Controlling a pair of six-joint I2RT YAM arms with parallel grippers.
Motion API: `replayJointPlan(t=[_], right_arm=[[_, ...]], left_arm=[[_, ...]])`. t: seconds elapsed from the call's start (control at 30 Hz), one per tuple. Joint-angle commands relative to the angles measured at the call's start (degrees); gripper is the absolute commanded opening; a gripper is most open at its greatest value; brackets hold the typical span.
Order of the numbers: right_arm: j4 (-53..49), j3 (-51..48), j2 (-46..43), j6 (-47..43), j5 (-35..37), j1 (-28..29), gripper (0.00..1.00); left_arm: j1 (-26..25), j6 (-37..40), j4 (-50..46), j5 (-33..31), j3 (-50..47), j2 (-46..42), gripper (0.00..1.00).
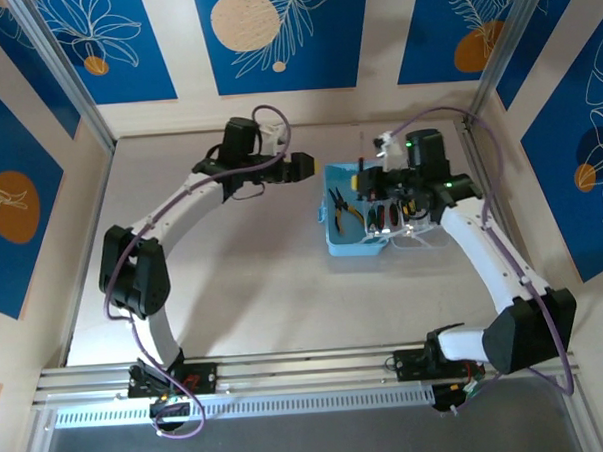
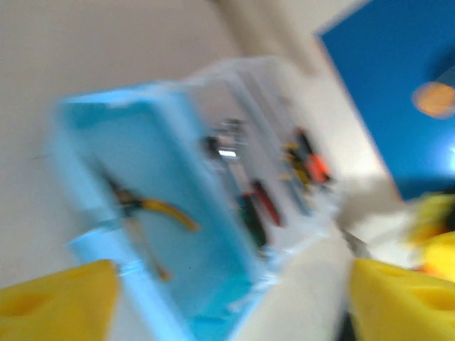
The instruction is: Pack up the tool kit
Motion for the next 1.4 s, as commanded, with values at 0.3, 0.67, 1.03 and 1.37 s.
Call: replayJointPlan(t=[0.3,0.67,1.03,1.37], right_arm=[[-24.19,7.37,11.04,-6.46,38.49,-11.56,0.00],[-21.57,6.34,14.35,-7.34,38.24,-12.08,0.00],[-19.19,4.66,16.22,-7.36,35.30,-11.42,0.09],[-19.54,4.66,17.03,-7.16,34.74,-11.64,0.23]], left_arm=[[3.68,16.99,-19.68,-20.21,-0.38,-0.40,1.00],[3.17,15.12,-17.74,-17.13,-2.33,1.25,1.00],[2.40,14.81,-17.13,-16.51,-2.75,2.11,1.00],[1.94,14.97,-16.95,-16.17,-2.78,2.81,1.00]])
